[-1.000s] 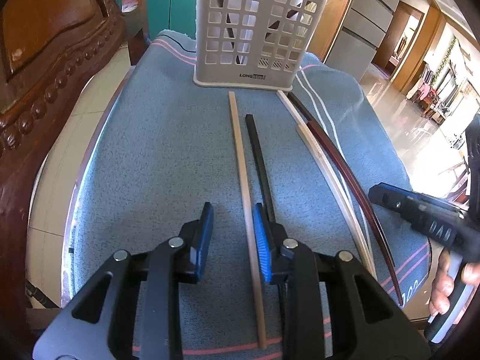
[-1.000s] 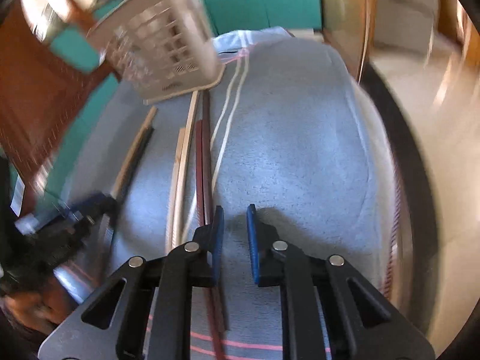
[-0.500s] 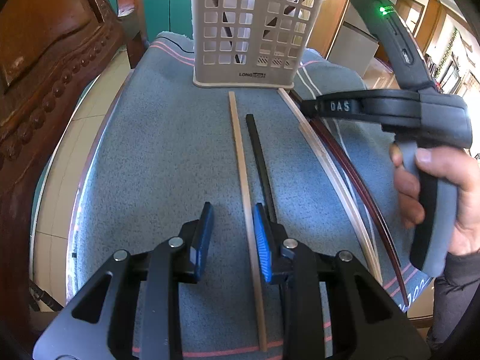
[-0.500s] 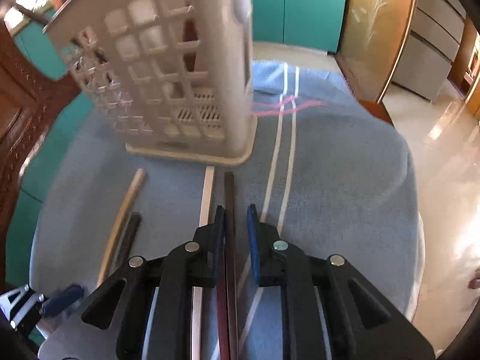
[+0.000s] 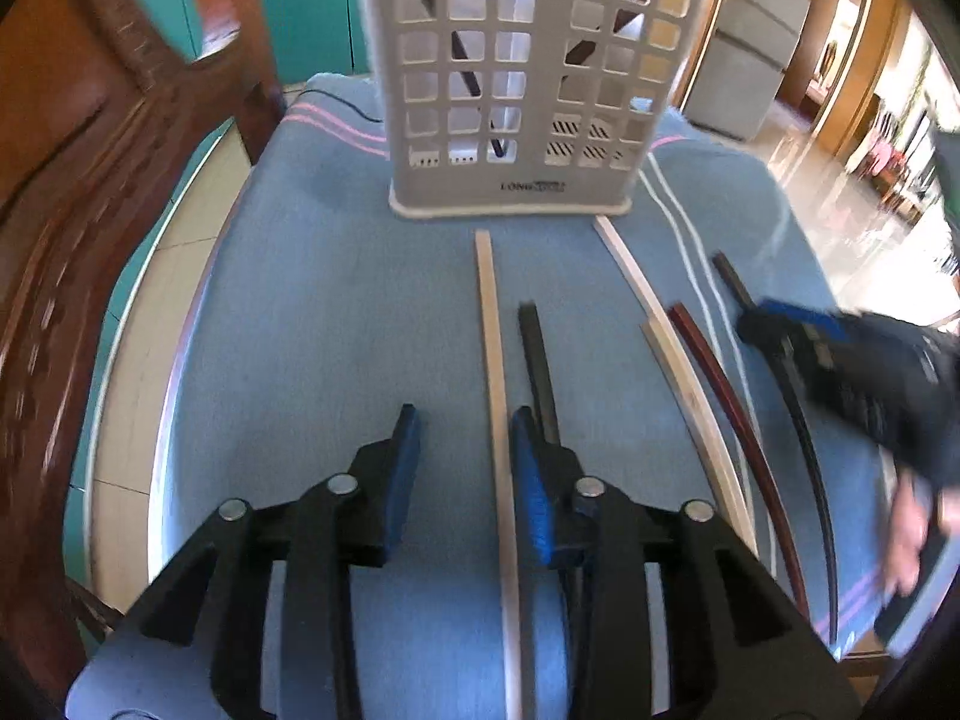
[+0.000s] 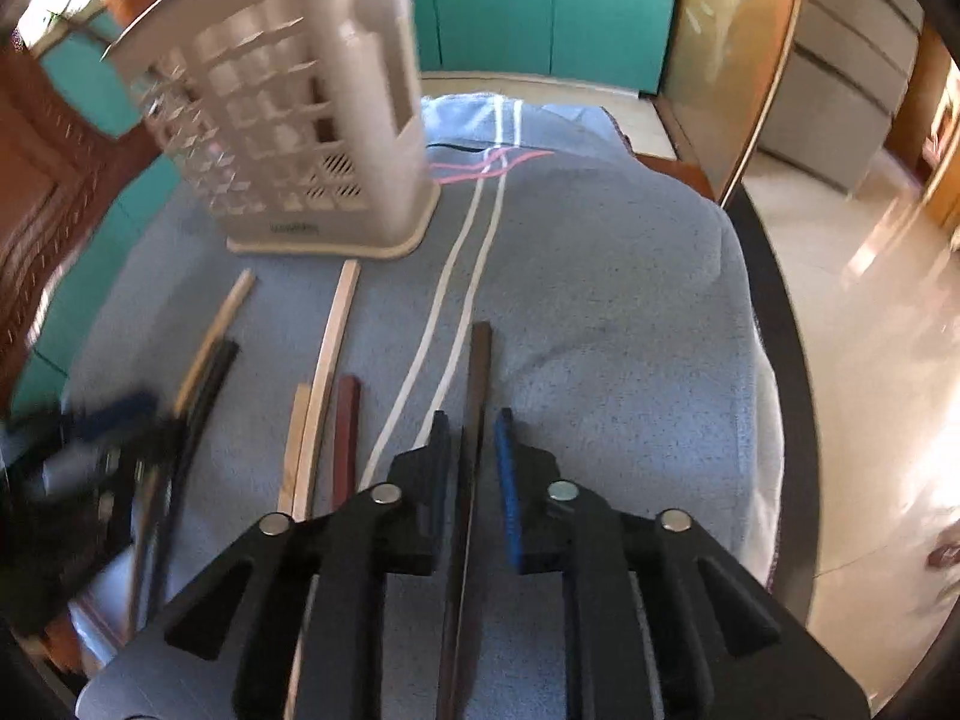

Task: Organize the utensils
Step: 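Lift both held chopsticks and lower them into the white basket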

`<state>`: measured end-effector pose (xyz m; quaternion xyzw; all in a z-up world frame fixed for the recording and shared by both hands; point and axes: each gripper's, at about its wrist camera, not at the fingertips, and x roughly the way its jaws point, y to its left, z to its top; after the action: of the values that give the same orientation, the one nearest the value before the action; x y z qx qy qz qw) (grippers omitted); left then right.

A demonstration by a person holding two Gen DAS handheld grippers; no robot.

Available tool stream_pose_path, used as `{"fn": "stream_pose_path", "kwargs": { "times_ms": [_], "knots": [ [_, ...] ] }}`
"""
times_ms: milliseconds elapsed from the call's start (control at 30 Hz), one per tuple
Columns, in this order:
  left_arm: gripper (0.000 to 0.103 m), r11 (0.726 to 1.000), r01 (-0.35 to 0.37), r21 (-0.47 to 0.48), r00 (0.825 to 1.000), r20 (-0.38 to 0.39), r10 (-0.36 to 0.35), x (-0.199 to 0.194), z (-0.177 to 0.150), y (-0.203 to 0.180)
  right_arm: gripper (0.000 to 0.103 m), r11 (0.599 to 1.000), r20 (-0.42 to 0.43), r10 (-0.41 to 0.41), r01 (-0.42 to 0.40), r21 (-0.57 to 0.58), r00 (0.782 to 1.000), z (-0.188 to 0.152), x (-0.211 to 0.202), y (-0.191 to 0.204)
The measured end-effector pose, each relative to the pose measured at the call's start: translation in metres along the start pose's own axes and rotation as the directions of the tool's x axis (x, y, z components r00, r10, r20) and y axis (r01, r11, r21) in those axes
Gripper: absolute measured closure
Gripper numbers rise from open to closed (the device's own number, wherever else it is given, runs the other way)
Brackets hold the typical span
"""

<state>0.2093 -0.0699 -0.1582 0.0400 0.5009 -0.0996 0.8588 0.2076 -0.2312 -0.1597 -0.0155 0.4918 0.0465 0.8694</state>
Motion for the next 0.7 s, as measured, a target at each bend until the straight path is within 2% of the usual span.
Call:
{"fn": "stream_pose_path", "kwargs": {
  "times_ms": [100, 133, 167, 267, 367, 467, 600, 700],
  "knots": [
    [0.059, 1.000, -0.012, 0.004, 1.000, -0.015, 0.013, 0.010, 0.016, -0.003, 0.085, 1.000, 0.008, -0.003, 0.003, 0.009, 1.000, 0.001, 0.001, 0.001],
    [0.060, 1.000, -0.012, 0.005, 1.000, -0.022, 0.012, 0.013, 0.022, -0.003, 0.094, 1.000, 0.013, 0.011, -0.011, 0.012, 1.000, 0.001, 0.001, -0.001],
    [0.064, 1.000, -0.008, 0.006, 1.000, -0.026, 0.008, 0.014, 0.025, -0.003, 0.096, 0.999, 0.015, 0.035, -0.035, 0.017, 0.999, 0.000, 0.000, 0.003],
    [0.095, 1.000, 0.011, 0.015, 1.000, -0.019, -0.011, 0.013, 0.027, -0.003, 0.097, 0.995, 0.037, 0.094, -0.095, 0.016, 0.995, 0.000, -0.008, 0.003],
    [0.096, 0.999, 0.040, -0.020, 0.999, -0.003, -0.040, 0.005, 0.023, 0.003, 0.097, 0.993, 0.110, 0.118, -0.120, 0.011, 0.987, 0.002, -0.035, 0.003],
    [0.096, 0.999, 0.050, -0.019, 0.997, 0.061, -0.049, -0.019, 0.020, 0.007, 0.097, 0.989, 0.190, 0.146, -0.151, 0.008, 0.971, 0.007, -0.073, -0.001],
    [0.096, 0.999, 0.051, 0.009, 0.985, 0.166, -0.052, -0.069, 0.018, 0.007, 0.097, 0.985, 0.302, 0.168, -0.168, -0.027, 0.938, 0.012, -0.129, -0.010],
    [0.096, 0.998, 0.057, 0.020, 0.969, 0.240, -0.060, -0.109, 0.016, 0.008, 0.096, 0.984, 0.378, 0.180, -0.173, -0.052, 0.908, 0.010, -0.171, -0.010]
  ]
}}
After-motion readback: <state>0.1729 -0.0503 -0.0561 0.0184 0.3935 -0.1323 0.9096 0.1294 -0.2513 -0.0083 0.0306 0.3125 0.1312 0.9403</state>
